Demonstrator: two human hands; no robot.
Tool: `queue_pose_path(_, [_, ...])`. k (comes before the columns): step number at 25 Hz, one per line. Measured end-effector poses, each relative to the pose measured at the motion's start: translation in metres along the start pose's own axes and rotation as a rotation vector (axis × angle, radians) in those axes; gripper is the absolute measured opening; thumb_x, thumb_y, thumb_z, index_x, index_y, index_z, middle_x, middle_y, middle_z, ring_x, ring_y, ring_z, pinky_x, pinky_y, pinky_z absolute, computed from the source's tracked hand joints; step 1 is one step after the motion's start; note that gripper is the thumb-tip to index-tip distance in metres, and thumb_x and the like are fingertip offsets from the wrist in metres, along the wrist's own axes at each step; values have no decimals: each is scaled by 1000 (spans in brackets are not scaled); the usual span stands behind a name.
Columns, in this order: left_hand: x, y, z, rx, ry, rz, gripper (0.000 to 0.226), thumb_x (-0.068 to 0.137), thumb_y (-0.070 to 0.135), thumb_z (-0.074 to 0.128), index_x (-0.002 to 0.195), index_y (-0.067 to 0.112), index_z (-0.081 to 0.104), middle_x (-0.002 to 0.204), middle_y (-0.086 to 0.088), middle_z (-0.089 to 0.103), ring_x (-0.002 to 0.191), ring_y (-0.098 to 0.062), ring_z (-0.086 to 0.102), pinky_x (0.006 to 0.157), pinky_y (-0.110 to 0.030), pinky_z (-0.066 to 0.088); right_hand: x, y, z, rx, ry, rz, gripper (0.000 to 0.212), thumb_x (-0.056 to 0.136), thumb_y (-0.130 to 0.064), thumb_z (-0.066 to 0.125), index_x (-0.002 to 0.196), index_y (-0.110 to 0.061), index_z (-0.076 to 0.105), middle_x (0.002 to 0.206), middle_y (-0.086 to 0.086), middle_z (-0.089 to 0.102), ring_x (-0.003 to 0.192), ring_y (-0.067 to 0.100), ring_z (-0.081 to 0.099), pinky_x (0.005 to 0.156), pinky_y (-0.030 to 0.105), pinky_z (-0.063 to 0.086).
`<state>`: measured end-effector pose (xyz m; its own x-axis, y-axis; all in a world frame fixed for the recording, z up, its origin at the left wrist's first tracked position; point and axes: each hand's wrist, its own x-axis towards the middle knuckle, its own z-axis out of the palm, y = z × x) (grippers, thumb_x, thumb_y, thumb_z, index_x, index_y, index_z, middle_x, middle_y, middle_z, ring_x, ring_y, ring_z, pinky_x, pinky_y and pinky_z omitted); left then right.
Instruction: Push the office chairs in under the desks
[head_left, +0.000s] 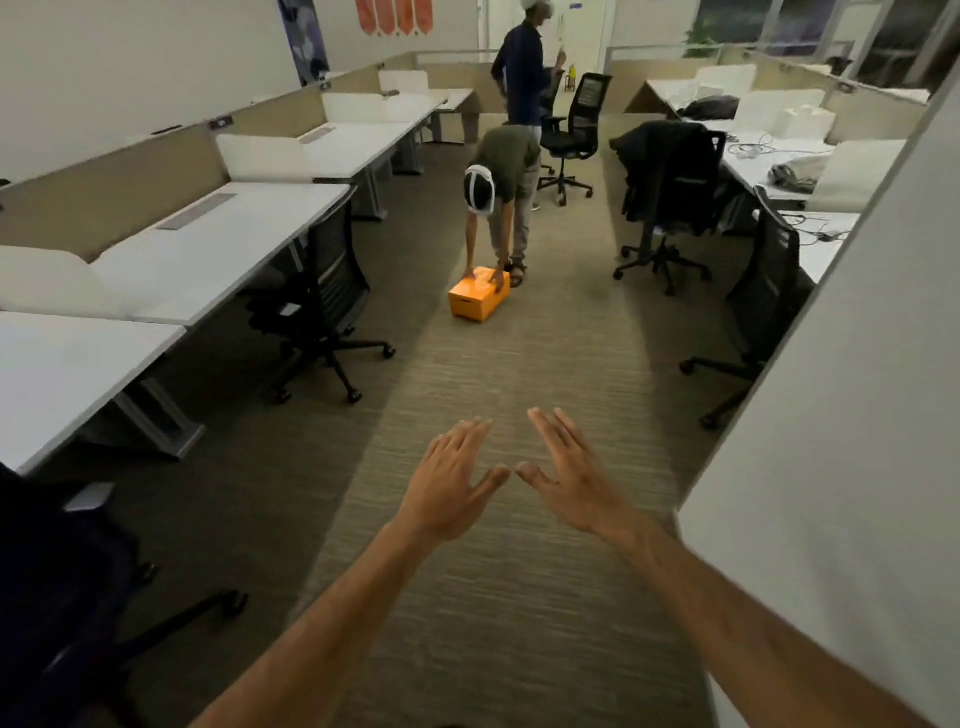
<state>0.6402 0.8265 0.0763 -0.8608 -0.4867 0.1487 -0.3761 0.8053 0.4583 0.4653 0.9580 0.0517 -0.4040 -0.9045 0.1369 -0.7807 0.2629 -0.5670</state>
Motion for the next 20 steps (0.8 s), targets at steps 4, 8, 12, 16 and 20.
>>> queue_pose_path(4, [91,-50,3,-17,2,-33,74,103,61,41,161,19,22,168,-2,24,155,-16,16,126,-39,14,101,39,4,2,9,-9,88,90,-78,29,161,-29,11,169,-6,15,151,2,-8,123,36,8])
queue_pose_path(8, [199,-108,5,-32,-5,-27,71,104,56,43,161,18,22,168,-3,24,155,-17,16,125,-39,14,208,76,12,12,15,26,86,91,-74,34,161,-26,15,168,-4,18,155,12,0,126,43,14])
queue_pose_path(12, [307,-159,-9,-47,-70,2,70,105,56,41,161,19,22,168,-2,22,155,-16,14,125,-36,11,309,105,12,9,7,54,84,95,-69,41,161,-25,14,168,-4,18,155,12,1,126,41,14])
queue_pose_path(16, [410,-198,-15,-60,-100,10,70,105,55,41,161,20,22,168,-2,23,155,-17,14,125,-37,11,396,132,4,-5,64,89,76,100,-52,52,161,-22,17,167,-3,21,153,10,3,123,28,7])
queue_pose_path(20, [514,-227,-5,-74,-112,19,70,104,60,39,161,23,21,168,-1,23,155,-16,14,126,-37,11,494,176,-10,-29,64,81,78,98,-55,49,160,-18,20,166,2,25,155,19,9,125,38,13])
